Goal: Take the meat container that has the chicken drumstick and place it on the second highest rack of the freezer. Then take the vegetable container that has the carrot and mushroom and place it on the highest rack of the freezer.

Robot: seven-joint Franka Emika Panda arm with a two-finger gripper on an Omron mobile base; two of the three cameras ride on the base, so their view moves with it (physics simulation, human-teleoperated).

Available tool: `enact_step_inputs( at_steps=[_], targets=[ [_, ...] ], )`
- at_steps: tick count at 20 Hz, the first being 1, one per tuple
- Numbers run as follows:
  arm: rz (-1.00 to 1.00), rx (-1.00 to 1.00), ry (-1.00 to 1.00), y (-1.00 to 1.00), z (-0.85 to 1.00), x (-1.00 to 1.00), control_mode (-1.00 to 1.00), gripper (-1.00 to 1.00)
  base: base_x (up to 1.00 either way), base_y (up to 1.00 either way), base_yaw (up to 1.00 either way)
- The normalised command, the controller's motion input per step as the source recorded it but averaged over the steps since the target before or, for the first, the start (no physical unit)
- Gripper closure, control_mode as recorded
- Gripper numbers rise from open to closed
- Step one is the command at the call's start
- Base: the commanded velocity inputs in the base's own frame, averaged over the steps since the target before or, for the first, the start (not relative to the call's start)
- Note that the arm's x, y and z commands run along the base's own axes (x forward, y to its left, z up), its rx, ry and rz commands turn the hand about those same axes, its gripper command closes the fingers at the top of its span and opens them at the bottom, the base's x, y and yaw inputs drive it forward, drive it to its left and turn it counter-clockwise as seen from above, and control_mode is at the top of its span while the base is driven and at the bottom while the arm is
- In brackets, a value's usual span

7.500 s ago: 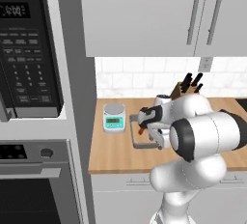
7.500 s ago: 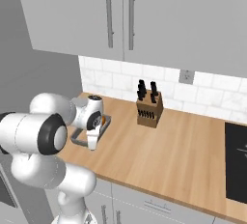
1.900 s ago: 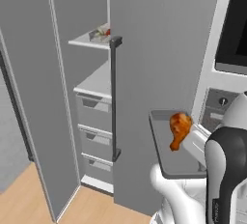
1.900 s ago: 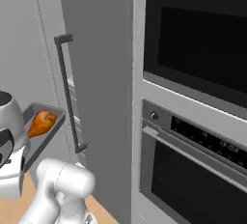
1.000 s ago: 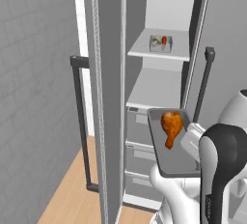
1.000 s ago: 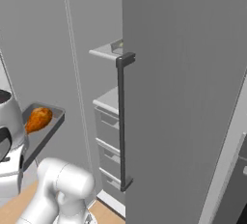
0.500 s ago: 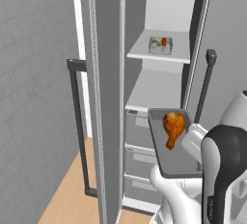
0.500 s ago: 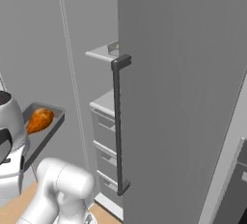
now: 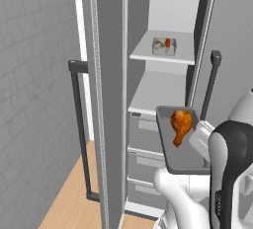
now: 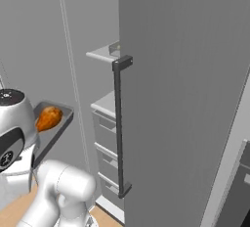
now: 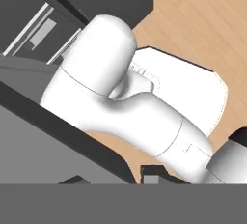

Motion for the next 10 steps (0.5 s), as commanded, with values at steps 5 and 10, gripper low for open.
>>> enact_step_inputs(
  at_steps=[5,10],
  targets=[
    [-0.08,0.05,0.01,-0.39,0.02,1.0,-1.0,1.0,0.0,0.0,0.0],
    [0.0,0.01,0.01,-0.09,0.0,1.0,-1.0,1.0,0.0,0.0,0.0]
  ],
)
